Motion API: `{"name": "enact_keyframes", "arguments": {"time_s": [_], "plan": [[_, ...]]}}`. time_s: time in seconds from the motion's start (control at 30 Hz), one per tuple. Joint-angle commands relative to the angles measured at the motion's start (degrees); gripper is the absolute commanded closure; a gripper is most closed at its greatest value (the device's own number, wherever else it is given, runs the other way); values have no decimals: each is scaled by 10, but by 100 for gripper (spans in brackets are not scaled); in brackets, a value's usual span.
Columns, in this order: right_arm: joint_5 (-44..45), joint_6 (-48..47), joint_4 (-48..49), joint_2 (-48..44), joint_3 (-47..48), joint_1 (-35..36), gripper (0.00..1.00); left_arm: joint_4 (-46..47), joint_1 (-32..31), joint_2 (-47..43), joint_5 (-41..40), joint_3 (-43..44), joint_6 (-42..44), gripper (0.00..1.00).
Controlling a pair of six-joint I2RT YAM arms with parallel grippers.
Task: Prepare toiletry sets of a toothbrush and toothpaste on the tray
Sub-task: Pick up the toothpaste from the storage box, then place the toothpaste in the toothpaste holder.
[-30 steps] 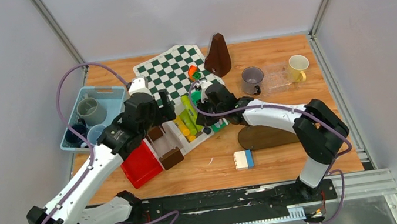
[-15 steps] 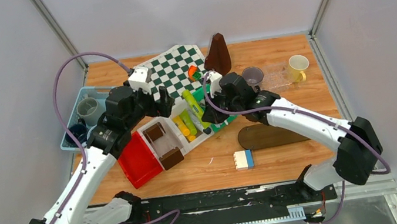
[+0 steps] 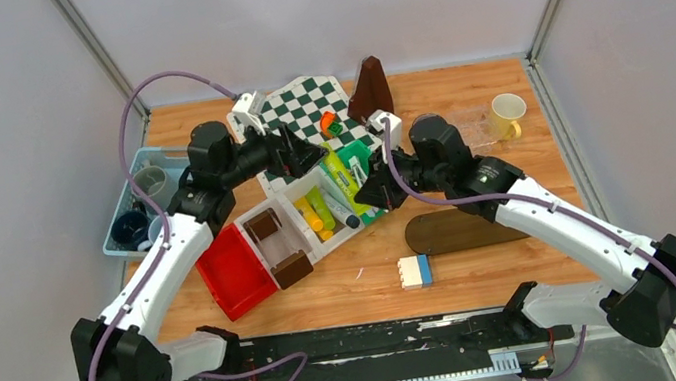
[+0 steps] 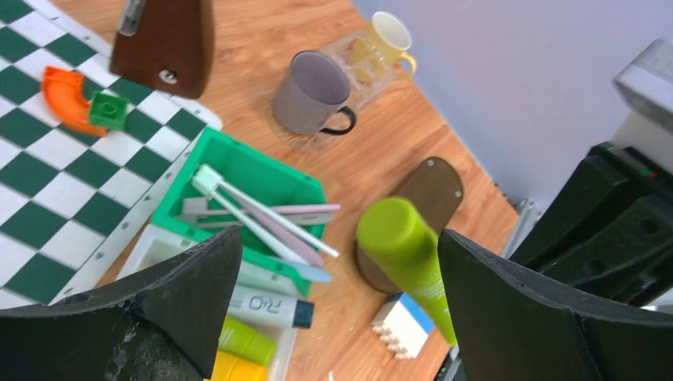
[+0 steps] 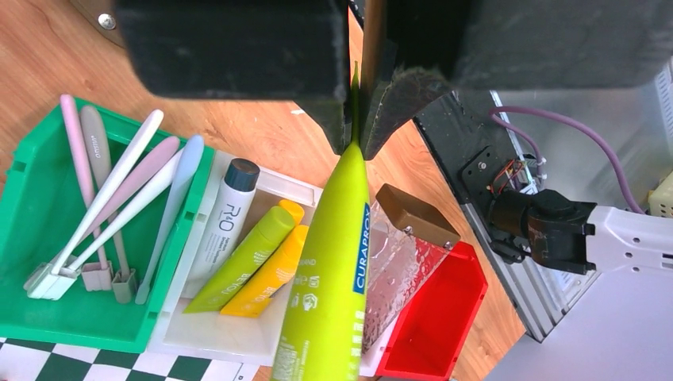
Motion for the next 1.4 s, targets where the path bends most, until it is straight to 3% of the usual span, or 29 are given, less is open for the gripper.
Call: {"name": "enact_keyframes", "arguments": {"time_s": [0.0, 0.17, 0.4, 0.7, 1.07, 1.13, 1.37], "plan": [[-11, -23, 17, -16, -2, -2, 100, 102, 2, 17, 66, 29, -98, 0], [-7, -26, 21, -19, -3, -2, 100, 127, 2, 36, 86, 26, -144, 6], [-4, -24, 38, -19, -6, -4, 100, 166, 2, 53, 115, 8, -196, 37], [-12, -23, 56, -13, -5, -11, 100, 168, 2, 56, 127, -15, -214, 39], [-16, -27, 62, -10, -1, -11, 100, 108, 2, 72, 79, -12, -203, 31], [-13, -28, 62, -8, -2, -13, 100, 114, 2, 76, 83, -10, -213, 34], [-48, 0, 84, -1, -16, -40, 100, 182, 2, 75, 117, -31, -260, 74]]}}
